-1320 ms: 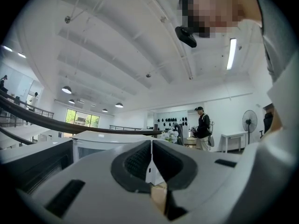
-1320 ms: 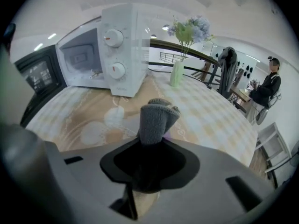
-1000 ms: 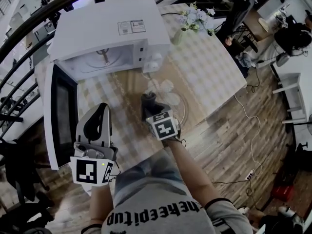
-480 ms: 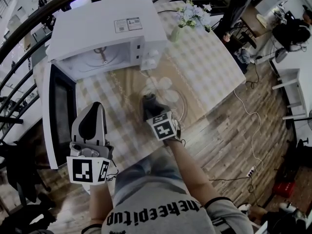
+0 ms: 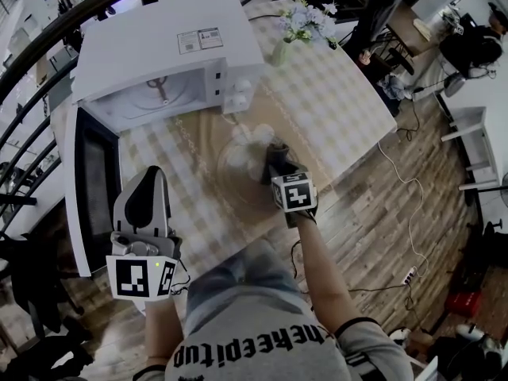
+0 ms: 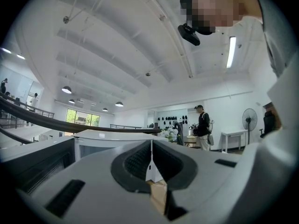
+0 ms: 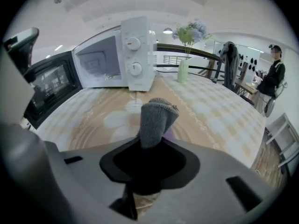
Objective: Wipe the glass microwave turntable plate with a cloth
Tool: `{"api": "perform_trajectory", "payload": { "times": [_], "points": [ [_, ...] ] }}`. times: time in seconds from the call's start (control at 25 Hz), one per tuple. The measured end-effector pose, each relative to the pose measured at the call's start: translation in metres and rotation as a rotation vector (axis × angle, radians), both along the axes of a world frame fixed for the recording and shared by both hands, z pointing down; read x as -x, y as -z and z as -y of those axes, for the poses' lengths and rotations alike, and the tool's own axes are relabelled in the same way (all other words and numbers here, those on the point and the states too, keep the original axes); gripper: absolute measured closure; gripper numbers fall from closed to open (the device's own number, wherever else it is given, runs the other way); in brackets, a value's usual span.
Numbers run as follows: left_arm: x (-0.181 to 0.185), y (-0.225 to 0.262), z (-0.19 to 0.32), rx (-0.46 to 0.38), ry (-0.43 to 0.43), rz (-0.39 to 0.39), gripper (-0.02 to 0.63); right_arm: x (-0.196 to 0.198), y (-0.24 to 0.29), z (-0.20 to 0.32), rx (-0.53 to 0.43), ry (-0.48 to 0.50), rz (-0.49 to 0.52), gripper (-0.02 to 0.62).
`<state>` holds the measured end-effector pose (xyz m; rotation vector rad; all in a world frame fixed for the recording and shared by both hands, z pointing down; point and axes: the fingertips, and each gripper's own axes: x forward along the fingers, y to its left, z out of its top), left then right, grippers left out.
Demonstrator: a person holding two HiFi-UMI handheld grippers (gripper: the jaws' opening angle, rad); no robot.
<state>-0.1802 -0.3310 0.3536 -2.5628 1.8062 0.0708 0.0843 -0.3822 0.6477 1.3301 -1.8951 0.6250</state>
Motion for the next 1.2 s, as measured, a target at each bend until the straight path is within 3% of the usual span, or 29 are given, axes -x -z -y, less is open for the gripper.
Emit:
{"api": "perform_trajectory", "payload": {
  "times": [0.32, 0.52, 0.64, 0.84, 0.96, 1.08, 1.2],
  "points": [
    [-0.009, 0.002, -0.001, -0.003, -0.013, 0.0, 0.594, -0.06, 0.0, 0.003, -0.007, -0.121, -0.04, 0.483],
    [-0.011, 0.003, -0.005, -0.006, -0.014, 0.0, 0.594, -0.064, 0.002, 0.002, -0.006, -0.138, -0.061, 0.485],
    [-0.013, 0.004, -0.007, -0.01, -0.018, 0.001, 0.594, -0.038, 0.012, -0.007, -0.006, -0.065, -0.062, 0.486],
    [-0.014, 0.005, -0.01, -0.012, -0.018, -0.002, 0.594, 0.067, 0.025, -0.05, 0.002, 0.164, 0.074, 0.485],
    [-0.014, 0.006, -0.012, -0.013, -0.017, 0.0, 0.594, 0.117, 0.018, -0.08, 0.027, 0.32, 0.065, 0.486],
    [-0.012, 0.005, -0.016, -0.012, -0.012, 0.0, 0.594, 0.132, 0.007, -0.094, 0.031, 0.389, 0.027, 0.486],
    [-0.013, 0.005, -0.019, -0.012, -0.014, 0.002, 0.594, 0.123, 0.004, -0.093, 0.03, 0.364, 0.047, 0.486]
  ]
}}
